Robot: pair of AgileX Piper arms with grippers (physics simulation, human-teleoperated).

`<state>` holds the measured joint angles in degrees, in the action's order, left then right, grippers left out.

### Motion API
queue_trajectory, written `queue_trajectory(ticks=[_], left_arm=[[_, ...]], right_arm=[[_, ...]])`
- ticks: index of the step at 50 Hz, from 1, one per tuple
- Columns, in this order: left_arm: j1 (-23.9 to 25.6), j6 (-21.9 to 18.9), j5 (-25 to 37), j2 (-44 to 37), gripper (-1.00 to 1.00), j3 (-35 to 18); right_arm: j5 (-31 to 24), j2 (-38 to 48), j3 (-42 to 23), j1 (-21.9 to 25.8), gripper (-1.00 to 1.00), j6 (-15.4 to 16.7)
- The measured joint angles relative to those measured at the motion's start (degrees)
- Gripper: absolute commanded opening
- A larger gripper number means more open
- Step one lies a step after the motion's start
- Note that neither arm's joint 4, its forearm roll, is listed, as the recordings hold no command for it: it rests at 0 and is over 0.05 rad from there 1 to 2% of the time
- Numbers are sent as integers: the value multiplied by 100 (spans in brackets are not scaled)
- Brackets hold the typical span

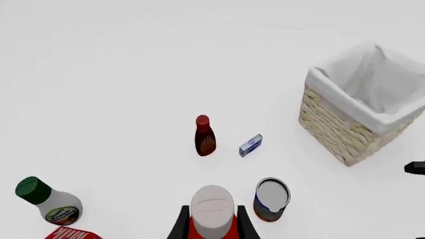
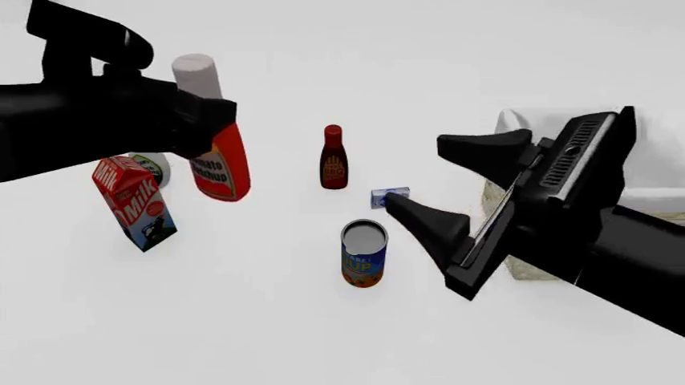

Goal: Pick the ketchup and place it in the basket.

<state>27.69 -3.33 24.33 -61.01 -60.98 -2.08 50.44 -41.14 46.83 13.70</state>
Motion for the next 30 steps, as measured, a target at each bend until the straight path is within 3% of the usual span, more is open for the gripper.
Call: queue_trajectory(ticks=[30], left_arm=[[339,82,185,22,-100,-98]], right_arm=[[485,731,-354,545,100,-61]])
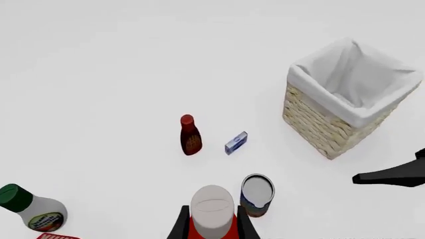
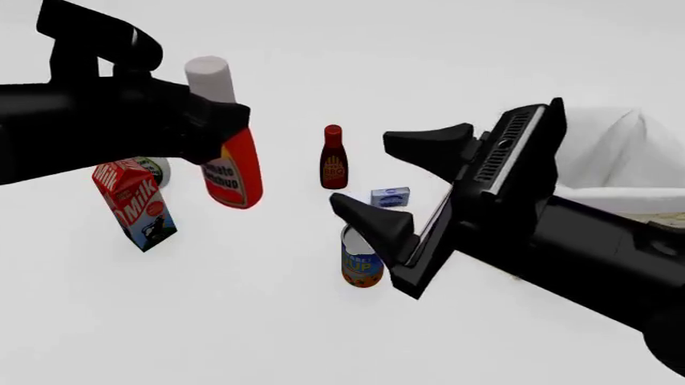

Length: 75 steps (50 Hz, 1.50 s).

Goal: Pick the ketchup and place it in the basket.

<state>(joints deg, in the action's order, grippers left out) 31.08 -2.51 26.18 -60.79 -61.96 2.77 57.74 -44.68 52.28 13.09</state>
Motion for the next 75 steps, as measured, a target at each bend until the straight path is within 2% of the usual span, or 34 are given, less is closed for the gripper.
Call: queue_trajectory(ticks=[51,75], left_arm=[[461,357,531,70,-100,-342],[500,393,618,52,-100,-418]], right_arm=[[1123,695,52,206,100,108],[1449,865,46,305,100,63]])
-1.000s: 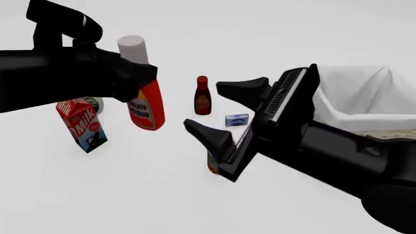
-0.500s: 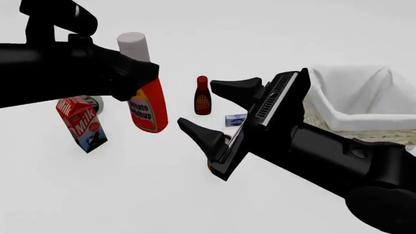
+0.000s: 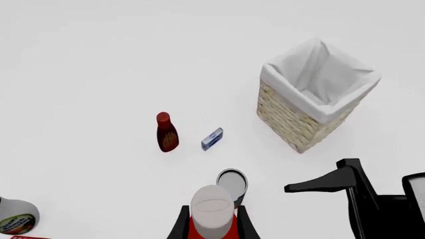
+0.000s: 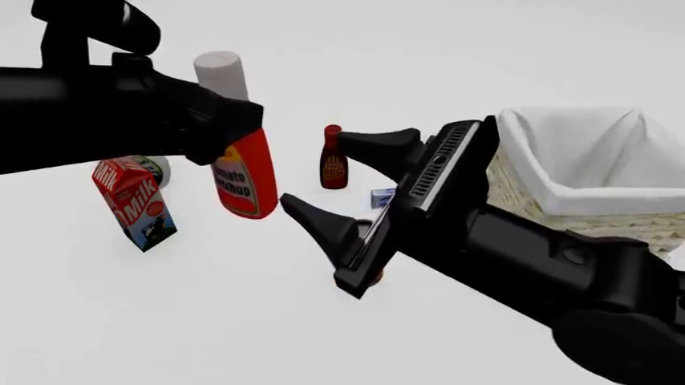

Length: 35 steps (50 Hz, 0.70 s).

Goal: Pick the ketchup and place it in the basket.

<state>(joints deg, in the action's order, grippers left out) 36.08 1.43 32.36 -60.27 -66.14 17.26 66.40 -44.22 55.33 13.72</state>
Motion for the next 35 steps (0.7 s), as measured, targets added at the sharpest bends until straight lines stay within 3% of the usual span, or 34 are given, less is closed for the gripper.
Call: queue_trajectory(ticks=[35], left_arm=[[34,82,-18,-128,-100,-10]], right_arm=[[473,503,-157,200,100,-245]])
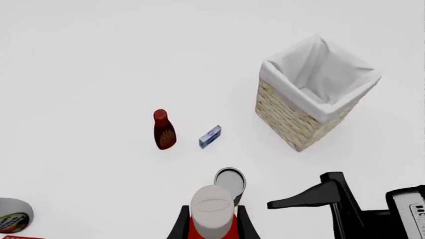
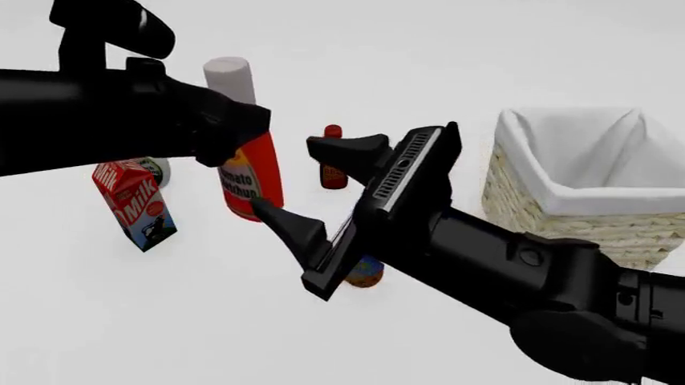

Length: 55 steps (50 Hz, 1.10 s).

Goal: Pick the ketchup and place it in the basket.

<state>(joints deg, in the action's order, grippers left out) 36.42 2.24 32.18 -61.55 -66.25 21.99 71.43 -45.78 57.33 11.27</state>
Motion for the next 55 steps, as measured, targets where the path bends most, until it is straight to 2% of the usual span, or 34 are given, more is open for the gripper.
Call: queue_trajectory(ticks=[39,55], left_arm=[[90,115,289,86,-100,-261],[110,160,319,74,-100,-286]], right_arm=[[158,576,-382,-99,100,24],[282,952,-589,-134,100,-57]])
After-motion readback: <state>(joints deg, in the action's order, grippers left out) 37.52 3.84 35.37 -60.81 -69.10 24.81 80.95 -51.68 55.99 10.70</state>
